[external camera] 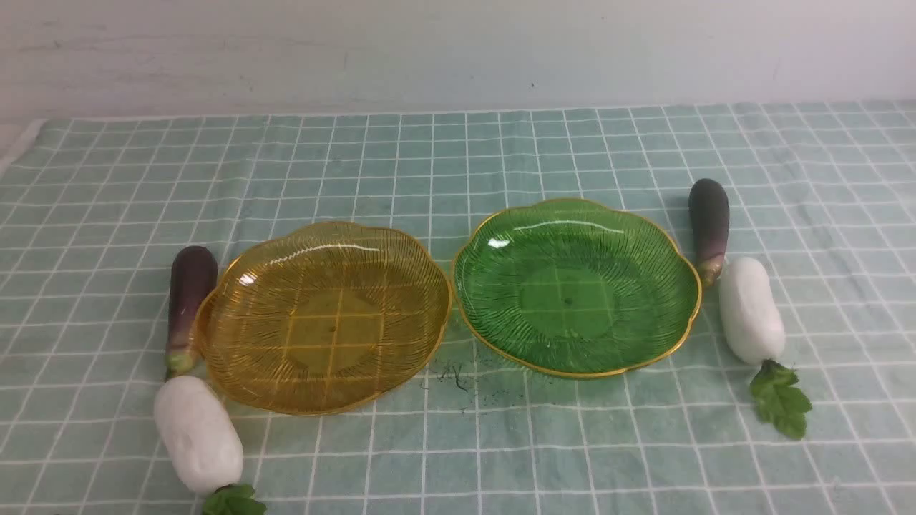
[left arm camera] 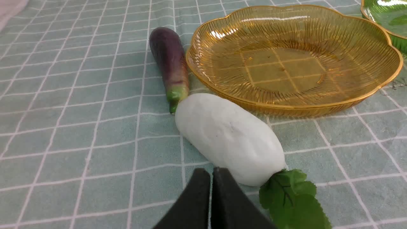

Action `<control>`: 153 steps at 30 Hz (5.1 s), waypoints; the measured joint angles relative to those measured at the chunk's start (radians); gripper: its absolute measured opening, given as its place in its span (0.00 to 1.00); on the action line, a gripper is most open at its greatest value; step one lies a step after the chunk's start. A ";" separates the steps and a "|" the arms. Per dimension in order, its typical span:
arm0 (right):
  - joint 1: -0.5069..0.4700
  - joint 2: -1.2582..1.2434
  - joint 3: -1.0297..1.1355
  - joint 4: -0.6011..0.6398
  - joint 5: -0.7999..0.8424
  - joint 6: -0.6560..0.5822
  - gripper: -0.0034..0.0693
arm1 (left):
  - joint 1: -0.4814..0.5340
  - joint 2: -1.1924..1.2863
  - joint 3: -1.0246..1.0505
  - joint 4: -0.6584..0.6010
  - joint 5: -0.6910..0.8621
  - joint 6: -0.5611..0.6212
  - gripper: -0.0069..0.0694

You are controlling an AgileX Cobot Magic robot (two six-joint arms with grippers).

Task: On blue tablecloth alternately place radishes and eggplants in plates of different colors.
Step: 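Pick up the white radish and place it in the left plate, then place the white radish onto the plate beside the other radish with the right gripper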

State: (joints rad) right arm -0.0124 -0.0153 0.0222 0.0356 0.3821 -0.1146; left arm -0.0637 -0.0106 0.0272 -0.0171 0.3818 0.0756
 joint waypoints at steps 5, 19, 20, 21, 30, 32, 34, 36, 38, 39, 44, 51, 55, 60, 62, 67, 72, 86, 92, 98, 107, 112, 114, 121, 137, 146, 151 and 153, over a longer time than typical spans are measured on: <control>0.000 0.000 0.000 0.000 0.000 0.000 0.03 | 0.000 0.000 0.000 0.000 0.000 0.000 0.08; 0.000 0.000 0.000 0.000 0.000 0.000 0.03 | 0.000 0.000 0.001 -0.006 -0.078 -0.051 0.08; 0.000 0.000 0.000 0.000 0.000 0.000 0.03 | 0.000 0.000 0.001 -0.065 -0.119 -0.111 0.08; 0.000 0.000 0.000 0.000 0.000 0.000 0.03 | 0.000 0.000 0.001 -0.113 -0.146 -0.142 0.08; 0.000 0.000 0.000 -0.001 0.000 0.000 0.03 | 0.000 0.000 0.001 -0.385 -0.382 -0.273 0.08; 0.000 0.000 0.000 -0.002 0.000 0.000 0.03 | 0.000 0.000 0.001 -0.430 -0.486 -0.276 0.08; 0.000 0.000 0.000 -0.009 0.000 0.000 0.03 | 0.000 0.000 -0.011 -0.466 -0.620 -0.276 0.08; 0.000 0.000 0.000 0.000 -0.004 0.000 0.03 | 0.000 0.000 -0.054 -0.475 -0.620 -0.268 0.08; 0.000 0.000 0.004 0.052 -0.038 0.006 0.03 | 0.000 0.002 -0.168 -0.474 -0.547 -0.240 0.08; 0.000 0.000 0.007 0.094 -0.076 0.016 0.03 | 0.000 0.015 -0.240 -0.467 -0.463 -0.211 0.08; 0.000 0.000 0.007 0.319 -0.232 0.065 0.03 | 0.000 0.215 -0.559 -0.432 -0.044 -0.108 0.08; 0.000 0.000 0.007 0.640 -0.330 0.084 0.03 | 0.000 0.775 -0.813 -0.286 0.598 -0.092 0.08; 0.000 0.000 0.007 0.697 -0.350 0.098 0.03 | 0.000 0.999 -0.817 -0.230 0.609 -0.090 0.08; 0.000 0.001 -0.045 0.732 -0.180 0.095 0.03 | 0.000 1.170 -0.818 -0.225 0.531 -0.090 0.08; 0.000 0.022 -0.113 0.724 -0.084 0.069 0.03 | 0.000 1.203 -0.818 -0.225 0.518 -0.090 0.08; 0.000 0.275 -0.402 0.666 0.205 -0.042 0.03 | 0.000 1.292 -0.819 -0.212 0.474 -0.076 0.13; 0.000 0.496 -0.581 0.646 0.390 -0.178 0.03 | 0.000 1.356 -0.819 -0.204 0.422 -0.076 0.39; 0.000 0.618 -0.612 0.676 0.423 -0.282 0.03 | 0.000 1.599 -0.825 -0.200 0.263 -0.090 0.98; 0.000 0.618 -0.612 0.678 0.405 -0.283 0.03 | 0.000 1.643 -0.825 -0.173 0.247 -0.092 0.87; 0.000 0.619 -0.614 0.679 0.382 -0.282 0.03 | 0.000 1.637 -0.828 -0.133 0.329 -0.100 0.77; 0.000 0.745 -0.767 0.544 0.463 -0.140 0.03 | 0.000 1.397 -0.828 -0.108 0.558 -0.098 0.77; 0.000 0.975 -0.912 0.355 0.545 -0.037 0.03 | 0.000 1.221 -0.898 -0.173 0.556 0.009 0.77; 0.000 1.097 -0.962 0.288 0.546 -0.011 0.03 | 0.000 1.221 -0.976 -0.247 0.553 0.108 0.77; 0.000 1.413 -1.110 0.253 0.542 -0.008 0.18 | 0.000 1.431 -1.149 -0.433 0.485 0.360 0.77; 0.016 1.839 -1.280 0.238 0.463 -0.020 0.93 | 0.000 1.815 -1.248 -0.449 0.445 0.434 0.89; 0.028 1.931 -1.300 0.222 0.463 -0.019 0.67 | 0.000 1.815 -1.316 -0.439 0.497 0.399 0.86; 0.022 1.928 -1.340 0.172 0.538 -0.004 0.63 | 0.000 1.755 -1.419 -0.311 0.595 0.224 0.36; 0.013 1.909 -1.360 0.170 0.580 0.009 0.63 | 0.000 1.711 -1.436 -0.260 0.611 0.196 0.21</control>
State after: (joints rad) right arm 0.0009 1.8935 -1.3379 0.2053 0.9625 -0.1052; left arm -0.0637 1.6999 -1.4088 -0.2767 0.9923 0.2715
